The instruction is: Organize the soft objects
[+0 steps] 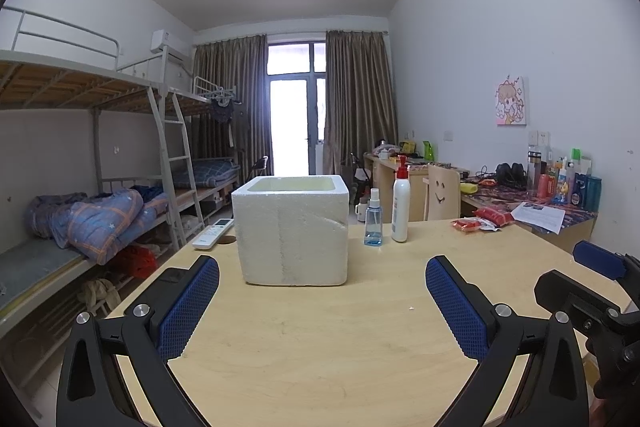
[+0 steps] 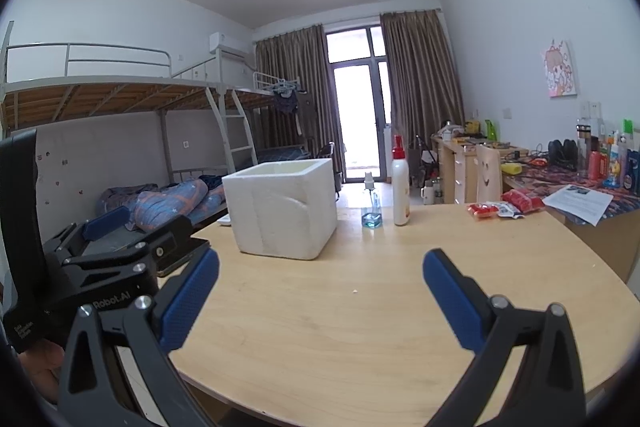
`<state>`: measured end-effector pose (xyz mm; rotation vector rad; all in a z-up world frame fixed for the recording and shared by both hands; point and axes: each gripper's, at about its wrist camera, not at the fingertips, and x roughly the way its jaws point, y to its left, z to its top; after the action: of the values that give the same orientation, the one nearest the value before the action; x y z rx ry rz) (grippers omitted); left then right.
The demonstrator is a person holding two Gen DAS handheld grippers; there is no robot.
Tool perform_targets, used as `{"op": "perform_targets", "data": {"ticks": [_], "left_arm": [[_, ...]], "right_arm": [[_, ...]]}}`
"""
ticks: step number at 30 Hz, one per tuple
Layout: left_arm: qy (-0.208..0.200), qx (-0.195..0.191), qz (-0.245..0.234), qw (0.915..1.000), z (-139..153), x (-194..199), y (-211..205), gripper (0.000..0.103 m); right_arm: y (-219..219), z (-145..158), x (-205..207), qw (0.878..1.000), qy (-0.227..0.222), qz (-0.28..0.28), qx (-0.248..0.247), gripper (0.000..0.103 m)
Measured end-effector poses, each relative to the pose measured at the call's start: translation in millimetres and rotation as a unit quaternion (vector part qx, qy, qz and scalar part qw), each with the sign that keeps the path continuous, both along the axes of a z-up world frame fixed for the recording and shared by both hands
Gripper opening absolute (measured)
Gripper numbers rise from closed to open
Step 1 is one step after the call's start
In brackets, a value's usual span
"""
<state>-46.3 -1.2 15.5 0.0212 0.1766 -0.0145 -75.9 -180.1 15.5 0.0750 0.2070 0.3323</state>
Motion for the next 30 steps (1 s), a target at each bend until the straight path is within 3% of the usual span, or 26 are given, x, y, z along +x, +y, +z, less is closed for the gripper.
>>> {"op": "perform_targets", "data": {"ticks": [30], "left_arm": [[-0.001,-0.001,0.005,1.0,0.9,0.4,1.1,0.103]], "right_arm": [[-0.7,-0.4,1.5,1.0,-0.001,0.004,0.0,0.103]]}}
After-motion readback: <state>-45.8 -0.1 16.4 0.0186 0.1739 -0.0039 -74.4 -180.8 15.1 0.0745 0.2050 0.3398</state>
